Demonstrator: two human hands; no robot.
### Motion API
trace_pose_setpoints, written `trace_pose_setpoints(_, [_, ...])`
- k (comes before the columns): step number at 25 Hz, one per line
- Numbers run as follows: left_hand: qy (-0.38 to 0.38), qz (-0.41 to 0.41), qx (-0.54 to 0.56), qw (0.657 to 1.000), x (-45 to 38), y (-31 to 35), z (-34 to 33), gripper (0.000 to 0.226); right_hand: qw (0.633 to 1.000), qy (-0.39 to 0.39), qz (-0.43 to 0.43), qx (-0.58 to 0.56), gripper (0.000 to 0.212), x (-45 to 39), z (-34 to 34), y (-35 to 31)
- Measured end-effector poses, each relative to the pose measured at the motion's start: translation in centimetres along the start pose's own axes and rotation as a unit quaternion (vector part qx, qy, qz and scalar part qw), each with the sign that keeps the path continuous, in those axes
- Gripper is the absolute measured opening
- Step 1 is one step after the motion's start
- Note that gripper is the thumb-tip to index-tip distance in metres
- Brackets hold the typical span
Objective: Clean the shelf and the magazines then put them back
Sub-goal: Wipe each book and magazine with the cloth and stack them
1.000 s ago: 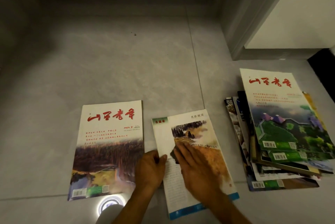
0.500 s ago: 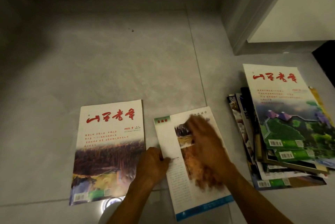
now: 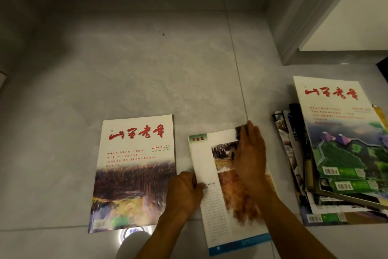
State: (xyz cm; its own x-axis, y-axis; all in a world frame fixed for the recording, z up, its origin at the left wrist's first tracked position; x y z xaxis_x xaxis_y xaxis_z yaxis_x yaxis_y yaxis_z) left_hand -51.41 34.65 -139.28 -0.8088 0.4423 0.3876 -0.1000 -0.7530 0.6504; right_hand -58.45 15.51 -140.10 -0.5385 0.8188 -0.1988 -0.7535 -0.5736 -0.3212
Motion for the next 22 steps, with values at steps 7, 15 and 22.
trace_pose_setpoints(7, [-0.008, 0.013, 0.013, 1.0, 0.0, 0.1, 0.0, 0.018, 0.933, -0.141, 0.3, -0.139, 0.067, 1.7, -1.2, -6.0])
trace_pose_setpoints(15, [-0.034, 0.035, 0.028, 0.998, -0.1, 0.4, 0.4, 0.023, 0.903, -0.169, 0.382, -0.106, 0.083, 3.6, -0.2, -5.1])
trace_pose_setpoints(22, [-0.051, 0.05, 0.055, 0.996, -0.1, 0.1, 0.8, 0.02, 0.963, -0.121, 0.203, -0.127, 0.069, 6.7, 0.2, -4.0])
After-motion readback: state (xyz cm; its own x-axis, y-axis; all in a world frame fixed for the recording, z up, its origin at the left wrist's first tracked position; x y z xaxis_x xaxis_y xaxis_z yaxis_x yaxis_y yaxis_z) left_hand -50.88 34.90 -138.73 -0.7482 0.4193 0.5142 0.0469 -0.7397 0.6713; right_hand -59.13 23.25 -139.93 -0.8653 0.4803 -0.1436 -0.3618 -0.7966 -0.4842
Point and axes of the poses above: each hand's wrist, its own x-axis away from the middle knuckle, its own z-axis out of the back of the hand, y = z × x, the point moved 2 cm from there along -x, towards the middle knuckle, and after that the axes turned 11 degrees about y, right-handed, at the moved point
